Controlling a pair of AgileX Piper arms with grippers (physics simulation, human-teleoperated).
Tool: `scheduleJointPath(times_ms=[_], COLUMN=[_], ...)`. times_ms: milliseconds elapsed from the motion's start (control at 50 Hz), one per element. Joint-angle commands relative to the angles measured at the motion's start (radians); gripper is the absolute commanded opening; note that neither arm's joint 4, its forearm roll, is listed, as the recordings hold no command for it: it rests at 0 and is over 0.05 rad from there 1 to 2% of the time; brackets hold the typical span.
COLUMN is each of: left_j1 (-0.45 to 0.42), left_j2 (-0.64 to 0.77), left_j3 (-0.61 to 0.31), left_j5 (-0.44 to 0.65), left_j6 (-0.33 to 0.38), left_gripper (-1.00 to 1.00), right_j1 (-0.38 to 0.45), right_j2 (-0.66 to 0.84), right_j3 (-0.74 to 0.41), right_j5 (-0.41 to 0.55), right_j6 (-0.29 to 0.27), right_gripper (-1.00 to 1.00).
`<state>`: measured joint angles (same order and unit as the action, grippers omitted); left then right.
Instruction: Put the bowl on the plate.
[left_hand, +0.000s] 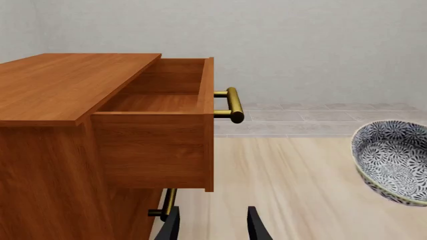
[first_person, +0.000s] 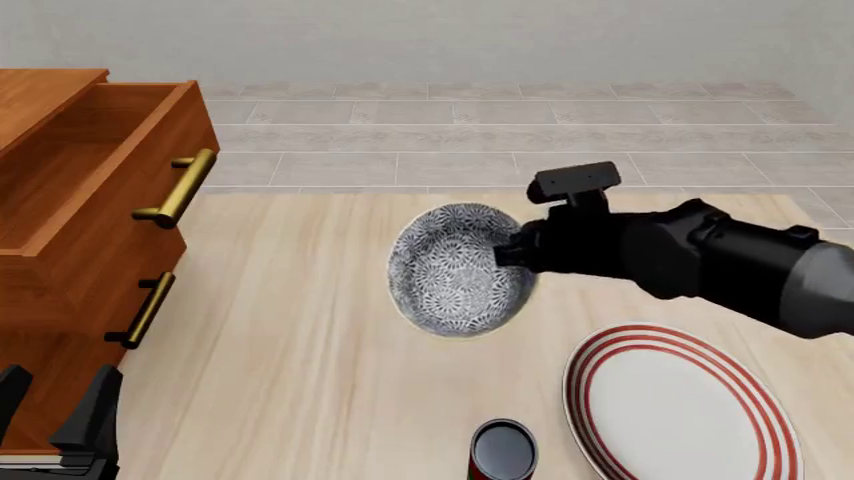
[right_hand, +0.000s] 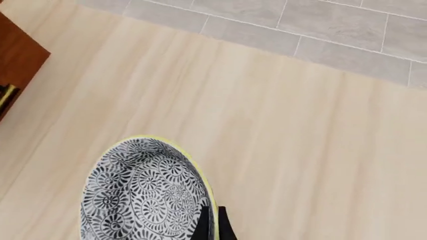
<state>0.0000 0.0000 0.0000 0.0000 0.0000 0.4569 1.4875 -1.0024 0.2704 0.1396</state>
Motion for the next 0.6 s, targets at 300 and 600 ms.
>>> scheduleJointPath(times_ms=[300, 600], left_j1=[0.000, 0.000], left_j2=[0.000, 0.000], left_j3=[0.000, 0.000], left_j5=[0.000, 0.000], left_j6=[0.000, 0.000], left_gripper=[1.00, 1.00], right_j1=[-0.129, -0.233], right_j2=[-0.247, -0.404], right_j3=[0.195, 0.284], right_j5=[-0.005, 0.050], right_j6=[0.045, 0.055], right_gripper=[-1.00, -1.00])
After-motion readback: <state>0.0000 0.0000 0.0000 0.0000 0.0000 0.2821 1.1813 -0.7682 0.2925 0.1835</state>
